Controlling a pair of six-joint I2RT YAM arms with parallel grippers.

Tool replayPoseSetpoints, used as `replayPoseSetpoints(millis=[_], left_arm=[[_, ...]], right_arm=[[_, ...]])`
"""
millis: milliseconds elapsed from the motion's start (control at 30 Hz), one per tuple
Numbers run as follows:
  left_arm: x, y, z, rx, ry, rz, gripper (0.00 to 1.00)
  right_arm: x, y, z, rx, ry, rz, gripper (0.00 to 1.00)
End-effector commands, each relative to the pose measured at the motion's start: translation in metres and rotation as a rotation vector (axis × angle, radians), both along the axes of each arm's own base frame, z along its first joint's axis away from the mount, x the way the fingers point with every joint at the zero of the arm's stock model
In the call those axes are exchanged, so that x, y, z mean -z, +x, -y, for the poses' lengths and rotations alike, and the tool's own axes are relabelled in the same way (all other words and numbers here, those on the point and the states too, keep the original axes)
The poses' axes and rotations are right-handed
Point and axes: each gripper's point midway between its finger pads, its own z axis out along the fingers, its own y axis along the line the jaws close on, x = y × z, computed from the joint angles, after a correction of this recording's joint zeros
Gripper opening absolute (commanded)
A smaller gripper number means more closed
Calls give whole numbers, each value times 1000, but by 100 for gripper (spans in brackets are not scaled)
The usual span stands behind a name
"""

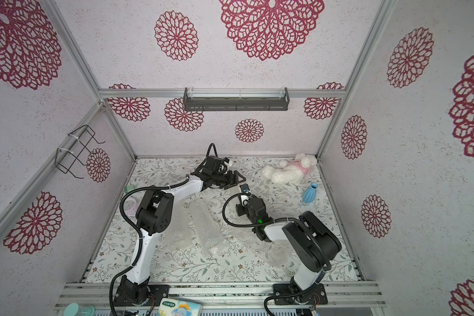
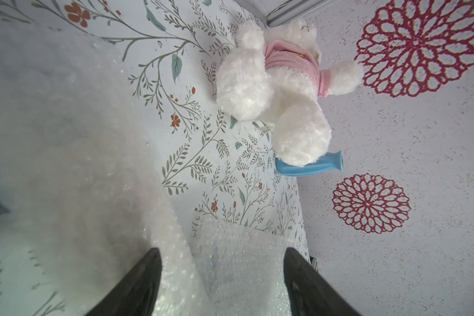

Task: Unwrap the vase from the bubble wrap
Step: Unwrap the bubble wrap at the center of the board.

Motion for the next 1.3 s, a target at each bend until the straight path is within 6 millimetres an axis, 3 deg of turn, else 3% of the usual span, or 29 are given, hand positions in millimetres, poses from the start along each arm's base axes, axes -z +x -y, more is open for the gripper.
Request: replayPoseSetpoints(millis=[0,200,467,1100,1267], left_arm=[[-1,-8,-5,-4,15,-18,73],[0,-9,-11,-11,15,-24,73],[1,-7,-13,-16,1,-32,73],[6,-12,-24,-26,13,-48,73],[7,-10,-24,-26,8,-50,73]], right_arm=[[-26,2,2,1,123,30,0],[-24,2,12,9,172,11,0],[-22,0,11,-8,143,7,0],[-18,4,37,58,184,-13,0],[-21,-1,27,1,184,-18,0]])
